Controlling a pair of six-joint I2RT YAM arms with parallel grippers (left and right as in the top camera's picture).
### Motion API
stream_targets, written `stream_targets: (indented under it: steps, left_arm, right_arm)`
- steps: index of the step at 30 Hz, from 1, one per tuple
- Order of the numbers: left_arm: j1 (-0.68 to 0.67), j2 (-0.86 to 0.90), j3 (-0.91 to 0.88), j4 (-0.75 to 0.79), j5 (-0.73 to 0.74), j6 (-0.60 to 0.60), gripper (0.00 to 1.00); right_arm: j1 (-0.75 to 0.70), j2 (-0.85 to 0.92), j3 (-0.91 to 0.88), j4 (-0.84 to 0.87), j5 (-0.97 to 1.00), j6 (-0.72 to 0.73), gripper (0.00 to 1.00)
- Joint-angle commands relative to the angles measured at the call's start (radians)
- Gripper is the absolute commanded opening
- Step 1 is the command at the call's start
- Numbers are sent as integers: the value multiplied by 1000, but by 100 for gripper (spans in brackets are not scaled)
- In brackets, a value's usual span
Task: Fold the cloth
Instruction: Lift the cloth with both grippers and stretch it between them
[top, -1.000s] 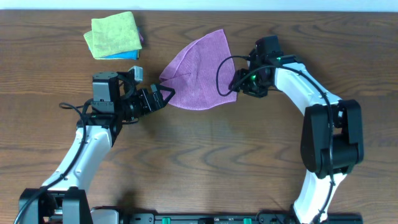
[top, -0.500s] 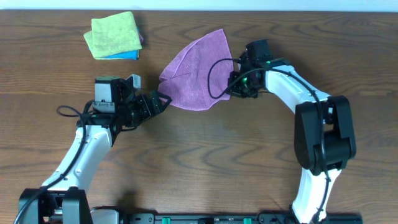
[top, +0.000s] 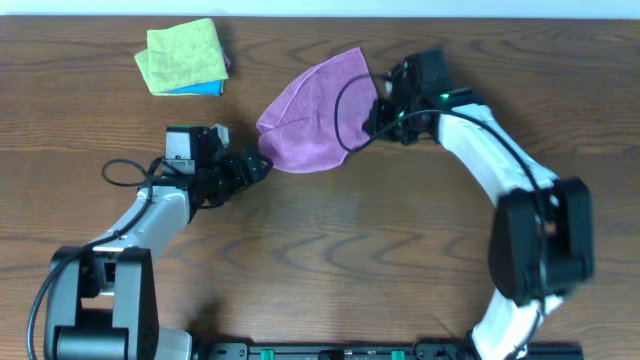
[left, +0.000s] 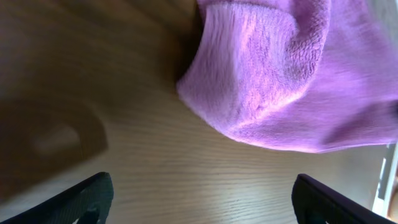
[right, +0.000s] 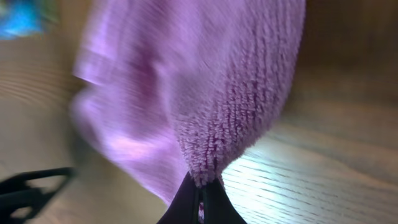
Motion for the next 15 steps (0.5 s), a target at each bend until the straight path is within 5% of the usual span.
stream_targets:
  steps: [1,15]
  left_arm:
    - [-23,11,20,27,39,3,96]
    - [-215,121,20,240,-4,-113,98]
  right_arm:
    - [6,-105,19,37,-14,1,1]
    - [6,-163,53,92,2,1,2]
